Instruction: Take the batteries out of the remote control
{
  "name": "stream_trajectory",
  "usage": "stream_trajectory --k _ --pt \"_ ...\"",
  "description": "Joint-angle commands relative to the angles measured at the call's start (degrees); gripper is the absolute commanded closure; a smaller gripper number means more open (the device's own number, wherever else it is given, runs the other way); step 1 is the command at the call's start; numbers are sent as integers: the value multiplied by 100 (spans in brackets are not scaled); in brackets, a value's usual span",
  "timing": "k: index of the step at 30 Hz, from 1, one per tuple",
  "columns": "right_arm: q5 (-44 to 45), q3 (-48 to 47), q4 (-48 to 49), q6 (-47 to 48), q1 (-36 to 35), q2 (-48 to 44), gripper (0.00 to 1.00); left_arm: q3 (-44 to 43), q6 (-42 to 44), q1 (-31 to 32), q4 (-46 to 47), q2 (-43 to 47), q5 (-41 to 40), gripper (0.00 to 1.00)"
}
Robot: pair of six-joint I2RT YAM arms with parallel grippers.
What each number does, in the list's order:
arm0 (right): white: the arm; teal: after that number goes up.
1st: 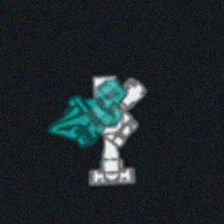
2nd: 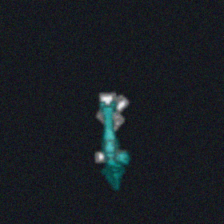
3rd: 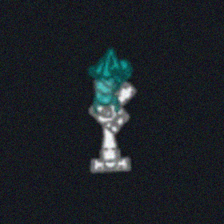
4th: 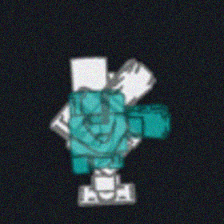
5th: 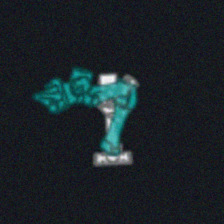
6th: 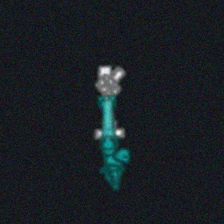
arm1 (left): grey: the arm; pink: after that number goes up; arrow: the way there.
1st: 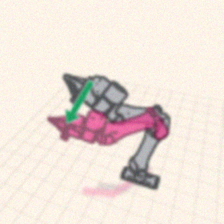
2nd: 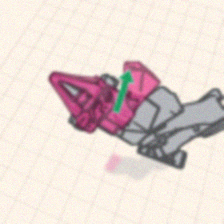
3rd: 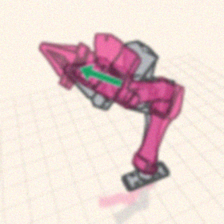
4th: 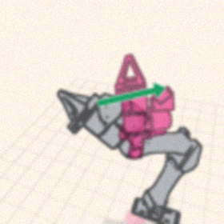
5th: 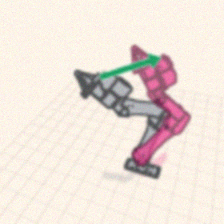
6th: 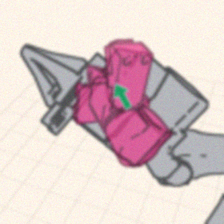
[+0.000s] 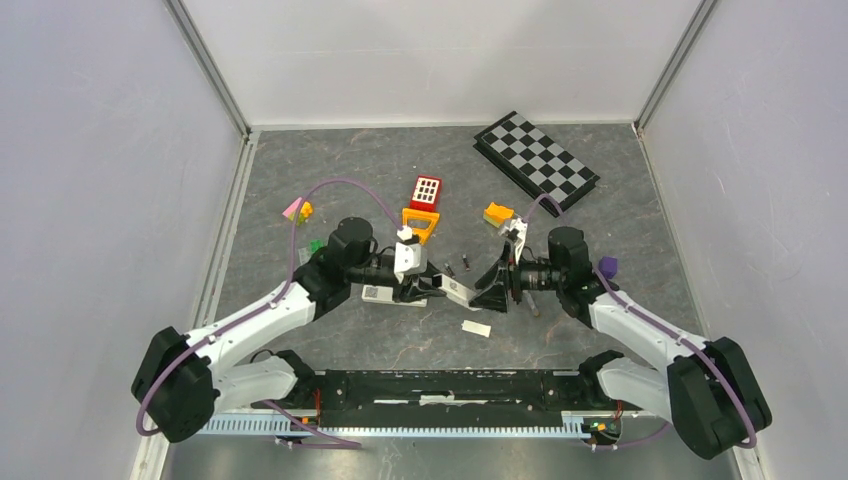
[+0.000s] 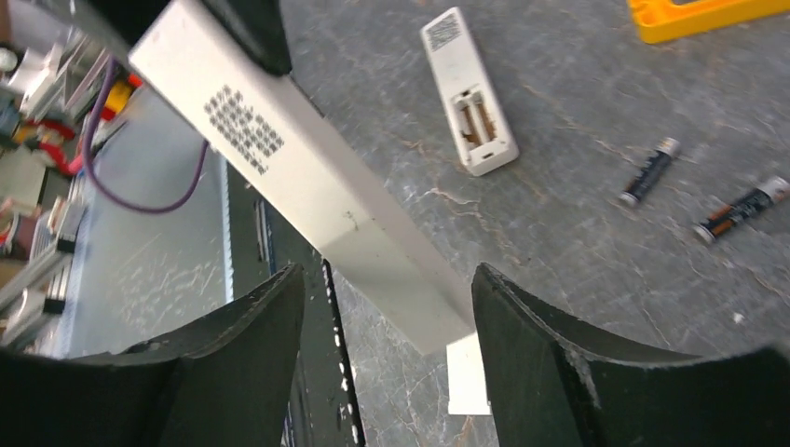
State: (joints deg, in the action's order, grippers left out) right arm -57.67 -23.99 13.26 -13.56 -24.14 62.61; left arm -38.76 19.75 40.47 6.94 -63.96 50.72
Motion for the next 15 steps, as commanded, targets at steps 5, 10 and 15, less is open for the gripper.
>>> stream_trajectory --k 5,10,15 --pt "1364 -189 237 -1144 9 -450 26 472 371 271 489 319 -1139 98" --pt "1933 -290 316 -1943 -48 -657 27 705 153 489 1221 274 -1394 98" --pt "2411 -418 384 -2372 -342 -717 27 839 -165 657 1784 100 -1569 98"
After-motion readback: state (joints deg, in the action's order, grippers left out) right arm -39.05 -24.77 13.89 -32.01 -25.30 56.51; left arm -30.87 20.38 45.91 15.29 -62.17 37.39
